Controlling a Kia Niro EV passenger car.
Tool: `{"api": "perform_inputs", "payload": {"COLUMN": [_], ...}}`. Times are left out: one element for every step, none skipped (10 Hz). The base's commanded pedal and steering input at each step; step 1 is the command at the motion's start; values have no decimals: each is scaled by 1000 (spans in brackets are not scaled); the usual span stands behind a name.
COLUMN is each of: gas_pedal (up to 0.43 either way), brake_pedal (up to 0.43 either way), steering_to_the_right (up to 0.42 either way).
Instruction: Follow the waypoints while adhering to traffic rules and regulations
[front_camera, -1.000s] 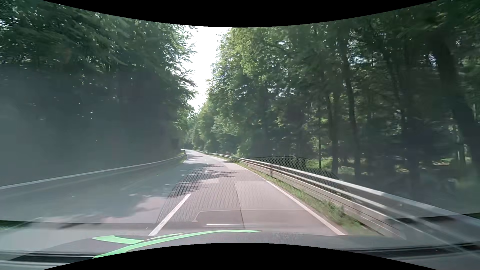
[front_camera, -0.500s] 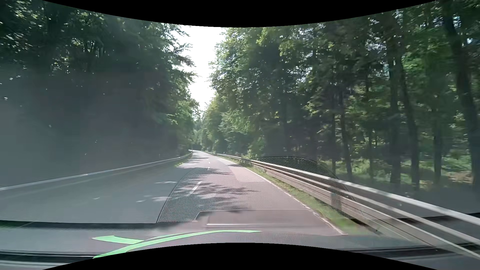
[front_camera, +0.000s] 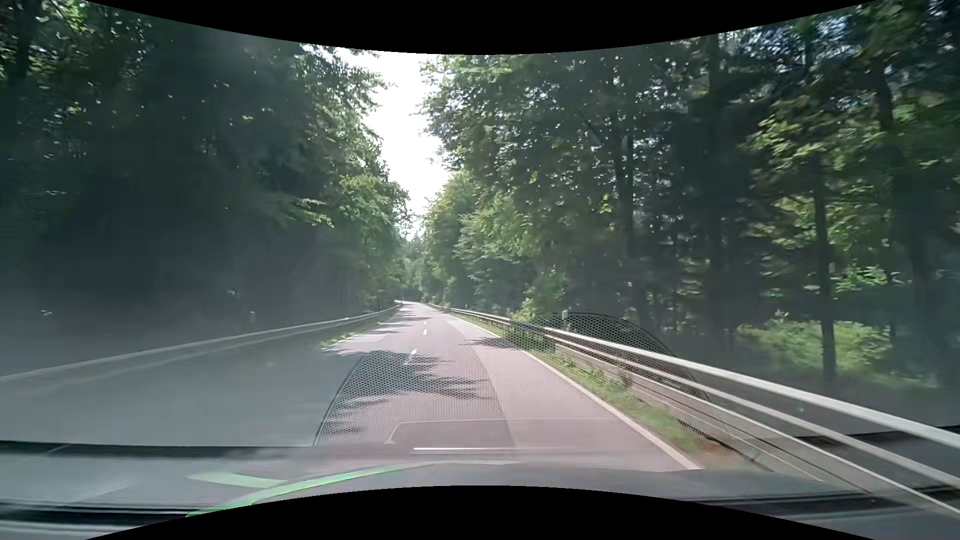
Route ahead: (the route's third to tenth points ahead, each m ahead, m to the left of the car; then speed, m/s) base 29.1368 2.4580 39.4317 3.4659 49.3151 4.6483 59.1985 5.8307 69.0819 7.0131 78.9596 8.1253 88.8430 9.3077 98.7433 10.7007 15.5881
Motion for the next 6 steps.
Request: {"api": "perform_inputs", "payload": {"gas_pedal": [67,67,67,67,67,67], "brake_pedal": [0,0,0,0,0,0], "steering_to_the_right": [-26,-25,-25,-24,-23,-21]}}
